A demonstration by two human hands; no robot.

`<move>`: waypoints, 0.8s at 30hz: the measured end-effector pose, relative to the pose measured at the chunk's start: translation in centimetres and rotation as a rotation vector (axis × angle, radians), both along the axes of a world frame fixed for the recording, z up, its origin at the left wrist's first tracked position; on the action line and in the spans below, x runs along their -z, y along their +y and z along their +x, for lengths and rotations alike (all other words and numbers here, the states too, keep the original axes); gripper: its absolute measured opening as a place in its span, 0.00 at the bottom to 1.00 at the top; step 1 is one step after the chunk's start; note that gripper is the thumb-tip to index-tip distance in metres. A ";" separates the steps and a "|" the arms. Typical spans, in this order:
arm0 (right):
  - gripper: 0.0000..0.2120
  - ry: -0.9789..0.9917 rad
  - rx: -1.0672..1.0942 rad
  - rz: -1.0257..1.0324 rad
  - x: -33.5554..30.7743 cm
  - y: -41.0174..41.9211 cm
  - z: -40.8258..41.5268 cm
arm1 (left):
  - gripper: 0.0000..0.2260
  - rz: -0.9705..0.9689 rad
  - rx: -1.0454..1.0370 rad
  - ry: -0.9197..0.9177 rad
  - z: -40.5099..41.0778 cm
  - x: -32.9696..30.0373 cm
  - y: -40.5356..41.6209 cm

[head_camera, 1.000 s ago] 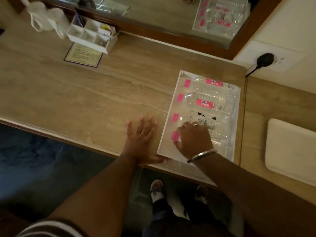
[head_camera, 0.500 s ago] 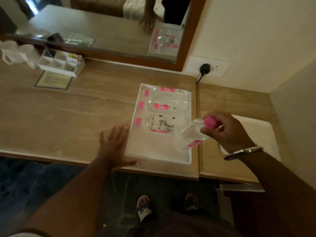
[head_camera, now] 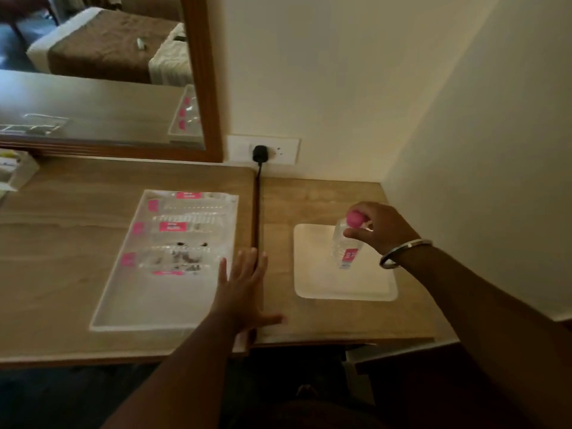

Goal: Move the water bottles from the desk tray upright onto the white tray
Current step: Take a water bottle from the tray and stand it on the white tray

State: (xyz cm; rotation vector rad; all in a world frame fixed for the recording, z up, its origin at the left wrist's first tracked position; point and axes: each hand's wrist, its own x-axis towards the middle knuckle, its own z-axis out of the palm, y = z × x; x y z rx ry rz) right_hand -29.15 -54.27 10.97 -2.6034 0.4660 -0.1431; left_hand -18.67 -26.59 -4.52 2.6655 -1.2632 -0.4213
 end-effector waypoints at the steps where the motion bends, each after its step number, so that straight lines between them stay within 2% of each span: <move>1: 0.16 0.000 0.009 0.012 0.7 -1.5 -0.3 | 0.64 -0.008 0.007 0.032 -1.2 0.8 -1.7; 6: 0.17 -0.008 0.008 0.046 3.7 -6.4 -0.3 | 0.66 0.009 -0.065 0.123 -4.5 4.4 -7.2; 12: 0.17 -0.057 0.025 0.117 5.2 -7.2 0.5 | 0.68 0.092 -0.155 0.201 -4.6 5.7 -7.4; 19: 0.18 -0.023 0.017 0.124 7.3 -7.3 2.1 | 0.71 0.140 -0.126 0.267 -3.7 7.4 -7.8; 24: 0.15 -0.080 0.073 0.160 7.3 -7.7 2.7 | 0.69 0.103 -0.095 0.256 -3.9 8.4 -7.5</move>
